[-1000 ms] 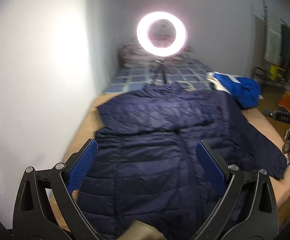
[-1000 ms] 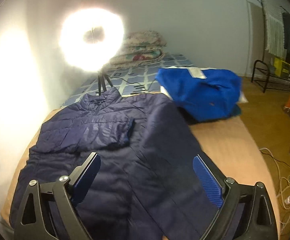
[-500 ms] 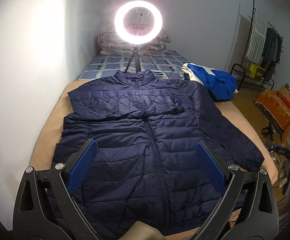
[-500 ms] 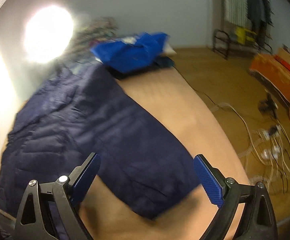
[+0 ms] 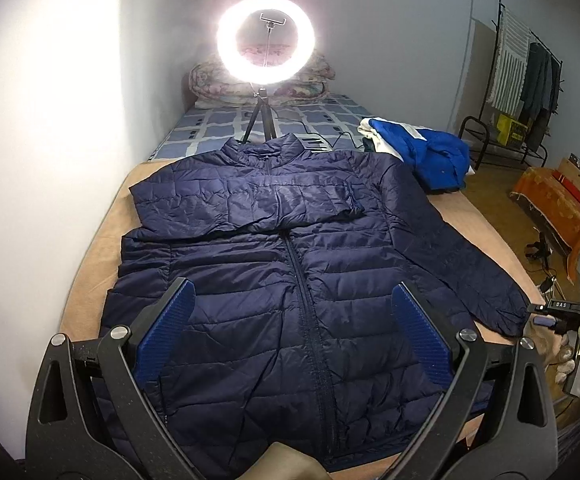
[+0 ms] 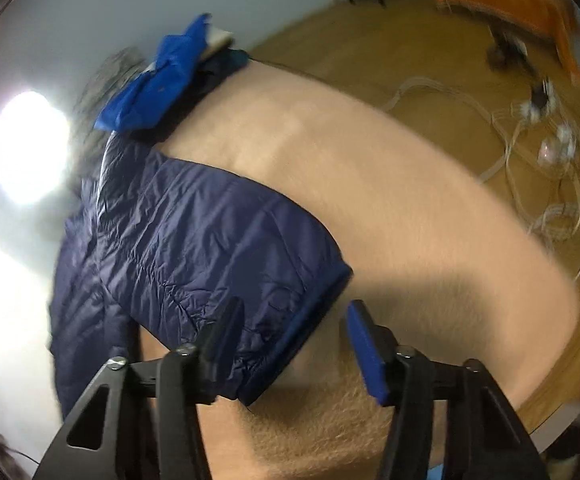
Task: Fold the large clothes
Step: 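Open the right tool, release the sleeve, and grasp the other sleeve cuff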
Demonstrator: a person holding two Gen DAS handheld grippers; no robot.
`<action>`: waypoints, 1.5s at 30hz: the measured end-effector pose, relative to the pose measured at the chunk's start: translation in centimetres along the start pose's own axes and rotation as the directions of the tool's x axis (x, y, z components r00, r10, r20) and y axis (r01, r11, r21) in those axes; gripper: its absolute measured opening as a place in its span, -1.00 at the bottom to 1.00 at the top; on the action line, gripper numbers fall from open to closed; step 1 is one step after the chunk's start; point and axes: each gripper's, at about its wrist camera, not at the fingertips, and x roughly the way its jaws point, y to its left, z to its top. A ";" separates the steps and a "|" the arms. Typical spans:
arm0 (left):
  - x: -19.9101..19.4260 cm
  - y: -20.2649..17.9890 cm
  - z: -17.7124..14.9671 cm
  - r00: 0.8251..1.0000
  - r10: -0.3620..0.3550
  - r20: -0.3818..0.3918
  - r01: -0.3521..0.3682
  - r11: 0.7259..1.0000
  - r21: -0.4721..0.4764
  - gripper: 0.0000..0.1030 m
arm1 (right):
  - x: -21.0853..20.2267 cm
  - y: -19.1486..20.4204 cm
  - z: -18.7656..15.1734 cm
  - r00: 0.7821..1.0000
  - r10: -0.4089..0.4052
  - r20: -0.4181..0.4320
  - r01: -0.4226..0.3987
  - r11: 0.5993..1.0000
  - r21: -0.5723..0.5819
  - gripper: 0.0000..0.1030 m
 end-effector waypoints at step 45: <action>-3.6 10.5 -0.2 0.982 0.180 0.055 -0.167 0.969 -0.183 0.95 | -2.2 30.2 -0.9 0.941 0.321 0.105 -0.239 0.853 -0.464 -0.96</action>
